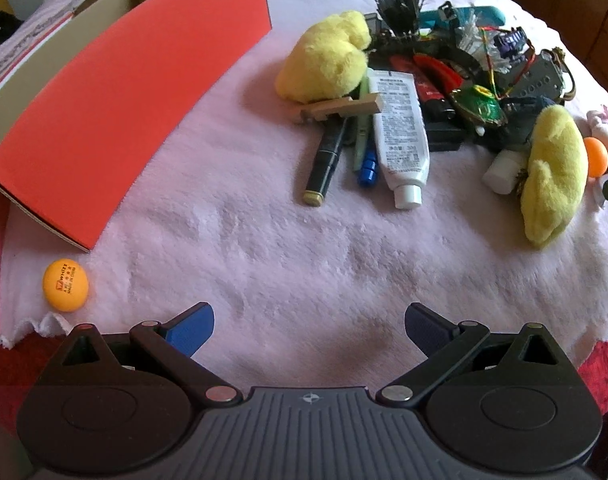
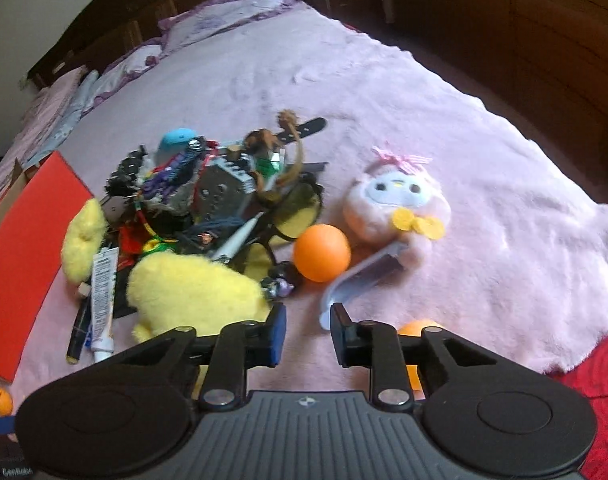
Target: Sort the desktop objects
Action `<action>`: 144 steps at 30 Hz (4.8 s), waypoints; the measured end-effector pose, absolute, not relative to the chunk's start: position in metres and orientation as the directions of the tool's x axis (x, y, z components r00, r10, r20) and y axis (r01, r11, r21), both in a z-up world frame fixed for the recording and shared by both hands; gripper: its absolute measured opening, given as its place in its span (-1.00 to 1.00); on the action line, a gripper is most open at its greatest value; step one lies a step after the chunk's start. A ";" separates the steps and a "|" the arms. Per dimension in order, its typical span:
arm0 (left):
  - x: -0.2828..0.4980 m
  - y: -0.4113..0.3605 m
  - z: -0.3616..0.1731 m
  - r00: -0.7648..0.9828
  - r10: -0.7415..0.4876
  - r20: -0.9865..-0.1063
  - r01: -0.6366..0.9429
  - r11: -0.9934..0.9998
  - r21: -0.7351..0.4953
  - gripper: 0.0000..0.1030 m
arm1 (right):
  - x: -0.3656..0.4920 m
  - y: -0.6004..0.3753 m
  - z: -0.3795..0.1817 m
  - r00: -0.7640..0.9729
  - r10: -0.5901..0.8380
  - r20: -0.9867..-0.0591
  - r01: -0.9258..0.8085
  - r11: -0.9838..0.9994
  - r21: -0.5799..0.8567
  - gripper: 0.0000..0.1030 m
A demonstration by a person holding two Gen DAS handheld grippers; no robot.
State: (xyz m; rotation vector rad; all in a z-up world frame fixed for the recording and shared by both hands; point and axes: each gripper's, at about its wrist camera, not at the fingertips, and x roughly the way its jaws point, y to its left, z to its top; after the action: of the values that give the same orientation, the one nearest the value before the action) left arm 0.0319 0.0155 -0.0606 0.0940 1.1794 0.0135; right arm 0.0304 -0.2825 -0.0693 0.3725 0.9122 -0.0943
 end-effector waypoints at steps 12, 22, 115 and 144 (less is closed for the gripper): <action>0.028 0.016 -0.061 0.384 0.064 -0.921 0.040 0.996 0.086 0.99 | 0.057 -0.287 -0.084 0.572 0.042 -0.820 0.320 0.908 0.270 -0.41; 0.027 0.018 -0.062 0.380 0.062 -0.923 0.036 0.996 0.081 0.99 | 0.067 -0.279 -0.096 0.550 0.004 -0.835 0.302 0.931 0.204 -0.59; 0.119 -0.080 0.042 0.642 -0.411 -0.647 0.460 0.882 -0.103 -0.91 | -0.008 -0.222 -0.105 0.608 0.178 -0.774 -0.068 0.983 0.173 0.07; 0.025 0.020 -0.058 0.457 -0.241 -0.857 0.214 0.964 -0.157 -0.25 | -0.010 -0.246 -0.087 0.563 0.176 -0.808 0.122 0.949 0.292 -0.06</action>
State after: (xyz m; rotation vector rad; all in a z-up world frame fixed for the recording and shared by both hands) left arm 0.0251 0.0195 -0.0576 -0.0283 1.0604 -0.2802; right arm -0.0097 -0.2461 -0.0869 0.3334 0.9778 0.0326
